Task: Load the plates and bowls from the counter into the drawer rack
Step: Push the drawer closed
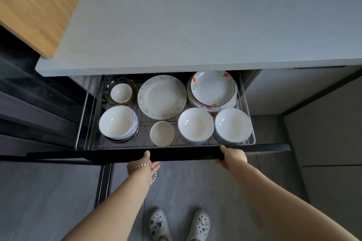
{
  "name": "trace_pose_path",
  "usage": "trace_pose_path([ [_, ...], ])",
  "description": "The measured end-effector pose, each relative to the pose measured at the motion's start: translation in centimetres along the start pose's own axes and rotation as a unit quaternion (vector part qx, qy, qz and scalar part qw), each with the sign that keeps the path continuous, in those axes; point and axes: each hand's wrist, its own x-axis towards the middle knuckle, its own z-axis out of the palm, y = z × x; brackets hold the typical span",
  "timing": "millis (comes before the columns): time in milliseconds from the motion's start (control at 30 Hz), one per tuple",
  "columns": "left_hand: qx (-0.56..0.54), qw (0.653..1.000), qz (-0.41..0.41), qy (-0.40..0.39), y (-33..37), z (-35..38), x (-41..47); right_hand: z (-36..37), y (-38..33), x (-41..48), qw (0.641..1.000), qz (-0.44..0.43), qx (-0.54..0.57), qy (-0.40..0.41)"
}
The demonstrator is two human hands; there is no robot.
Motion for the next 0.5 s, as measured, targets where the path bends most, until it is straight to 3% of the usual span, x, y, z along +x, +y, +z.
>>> trace_pose_path([
  [167, -0.045, 0.996, -0.045, -0.058, 4.2, 2.6, -0.2, 1.3, -3.7, 0.8, 1.000, -0.019, -0.005, 0.020],
  [500, -0.107, 0.986, -0.097, -0.078, 12.4, 8.6, 1.9, 4.8, -11.7, 3.1, 0.994, -0.035, 0.086, 0.052],
])
